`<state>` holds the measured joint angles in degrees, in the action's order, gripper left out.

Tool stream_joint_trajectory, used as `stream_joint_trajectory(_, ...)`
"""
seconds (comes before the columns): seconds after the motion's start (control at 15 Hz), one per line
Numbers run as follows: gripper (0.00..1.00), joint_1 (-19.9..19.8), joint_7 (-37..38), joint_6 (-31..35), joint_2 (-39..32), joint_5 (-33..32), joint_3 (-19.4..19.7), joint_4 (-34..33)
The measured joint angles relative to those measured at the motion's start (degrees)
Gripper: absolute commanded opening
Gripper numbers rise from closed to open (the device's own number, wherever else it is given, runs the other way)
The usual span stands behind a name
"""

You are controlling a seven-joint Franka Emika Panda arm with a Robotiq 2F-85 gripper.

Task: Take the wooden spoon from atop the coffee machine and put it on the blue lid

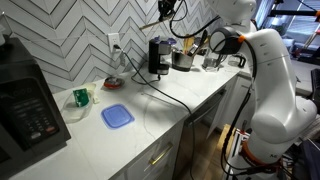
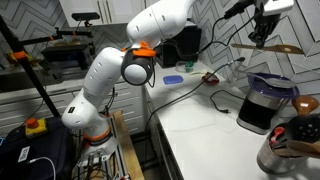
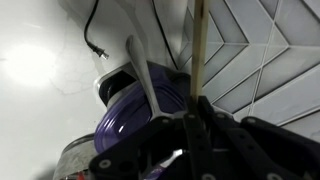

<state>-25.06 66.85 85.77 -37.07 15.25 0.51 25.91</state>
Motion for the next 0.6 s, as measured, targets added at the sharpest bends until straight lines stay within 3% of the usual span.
stream_joint_trajectory(0.33, 0.02, 5.0, -2.4, -7.1, 2.2, -2.9, 0.1, 0.1)
stream_joint_trajectory(0.6, 0.02, 6.4, -8.9, -14.2, 2.6, -4.0, 0.1, 0.1)
